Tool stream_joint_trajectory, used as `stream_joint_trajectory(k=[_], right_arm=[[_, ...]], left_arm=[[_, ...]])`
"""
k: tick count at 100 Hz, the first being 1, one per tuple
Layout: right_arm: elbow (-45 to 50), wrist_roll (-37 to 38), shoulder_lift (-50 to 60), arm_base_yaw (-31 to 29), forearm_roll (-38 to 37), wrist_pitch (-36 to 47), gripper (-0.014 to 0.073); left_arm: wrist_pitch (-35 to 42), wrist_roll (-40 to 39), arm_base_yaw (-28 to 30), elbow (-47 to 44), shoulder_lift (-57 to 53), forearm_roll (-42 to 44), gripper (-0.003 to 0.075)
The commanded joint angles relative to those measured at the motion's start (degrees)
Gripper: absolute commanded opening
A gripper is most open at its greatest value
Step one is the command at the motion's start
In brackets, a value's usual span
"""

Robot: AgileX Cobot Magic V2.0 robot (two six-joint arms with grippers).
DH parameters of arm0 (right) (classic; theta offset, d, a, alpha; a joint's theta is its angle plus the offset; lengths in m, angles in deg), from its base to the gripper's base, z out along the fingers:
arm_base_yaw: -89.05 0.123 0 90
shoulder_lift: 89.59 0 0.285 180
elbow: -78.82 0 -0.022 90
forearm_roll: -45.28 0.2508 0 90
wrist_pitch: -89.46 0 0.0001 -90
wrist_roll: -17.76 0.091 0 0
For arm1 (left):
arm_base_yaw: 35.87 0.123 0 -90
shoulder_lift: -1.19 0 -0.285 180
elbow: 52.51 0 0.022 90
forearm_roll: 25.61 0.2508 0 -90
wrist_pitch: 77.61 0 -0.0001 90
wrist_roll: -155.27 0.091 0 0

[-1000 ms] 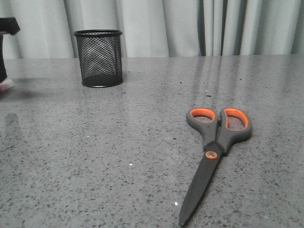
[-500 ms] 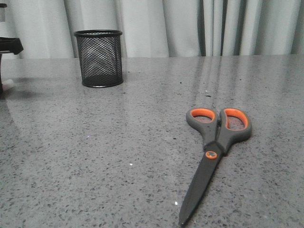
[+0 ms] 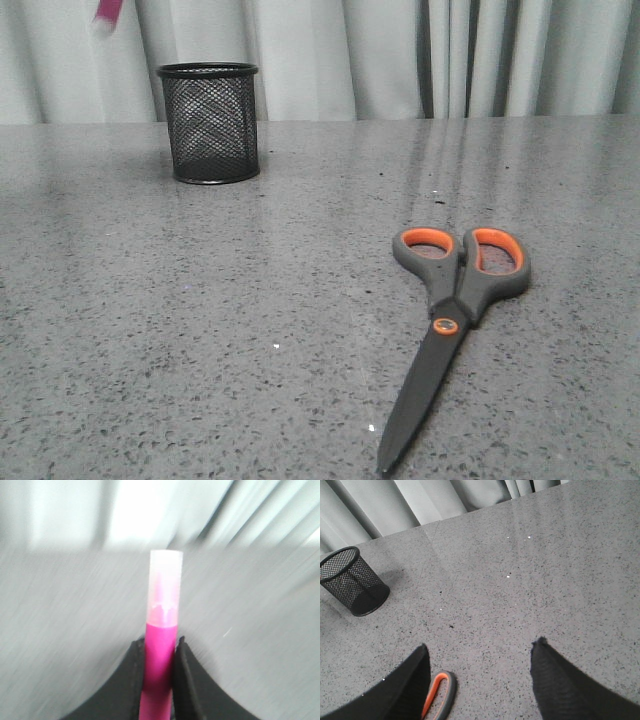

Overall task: Put pen and scissors into bin
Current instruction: 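Carry the marker over the black mesh cup and drop it in, then lower the right gripper over the grey-and-orange scissors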

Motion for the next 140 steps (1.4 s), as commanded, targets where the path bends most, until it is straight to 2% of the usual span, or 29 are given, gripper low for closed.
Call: stream_joint_trajectory(k=[1, 5, 17, 24, 32, 43, 65, 82, 89, 104, 111, 121, 131, 140], right_arm=[[-1.89, -0.77, -0.57, 0.09, -0.25, 5.05, 0.0400], [-1.89, -0.77, -0.57, 0.09, -0.25, 5.05, 0.0400], [-1.89, -0.77, -0.71, 0.09, -0.25, 5.14, 0.0400], [-1.89, -0.77, -1.04, 0.09, -0.25, 5.14, 0.0400], [-1.89, -0.77, -1.80, 0.09, -0.25, 5.14, 0.0400], [-1.89, -0.77, -2.66, 0.09, -0.25, 5.03, 0.0400], [-1.89, -0.77, -2.69, 0.09, -0.25, 4.82, 0.0400], [-1.89, -0.77, -2.96, 0.09, -0.25, 4.82, 0.0400], [-1.89, -0.77, -2.96, 0.09, -0.25, 4.54, 0.0400], [-1.89, -0.77, -2.96, 0.09, -0.25, 4.04, 0.0400], [-1.89, -0.77, -2.96, 0.09, -0.25, 4.16, 0.0400], [-2.13, -0.77, -2.96, 0.20, -0.25, 4.39, 0.0400], [-4.36, -1.42, -2.96, 1.23, 0.12, 3.51, 0.0400], [-8.53, -3.65, -3.46, 4.69, 0.33, 2.41, 0.0398]], left_arm=[[5.60, 10.76, -2.37, 1.69, -2.80, -13.67, -0.0019], [6.25, 15.18, -3.18, 1.69, -2.57, -18.58, -0.0019], [6.74, 35.05, -5.71, 1.69, -0.77, -32.75, -0.0019], [6.63, 43.23, -6.30, 1.69, 0.93, -40.25, -0.0019], [6.63, 49.47, -6.40, 1.69, 3.14, -46.36, -0.0019], [6.63, 54.25, -6.40, 1.69, 6.53, -49.83, -0.0019], [2.28, 56.05, -6.40, 1.69, 11.26, -51.27, -0.0019], [2.18, 56.16, -6.27, 1.69, 12.51, -51.17, -0.0003], [2.18, 57.31, -6.18, 1.69, 12.51, -51.03, 0.0072], [2.68, 58.17, -6.04, 1.69, 12.51, -50.95, 0.0397], [2.22, 58.17, -6.04, 1.69, 12.23, -50.95, 0.0474], [1.18, 58.17, -6.04, 1.69, 10.02, -50.85, 0.0455], [1.18, 58.17, -6.04, 1.69, 4.48, -49.05, 0.0387], [0.93, 58.17, -6.04, 1.69, -1.63, -45.58, 0.0319]])
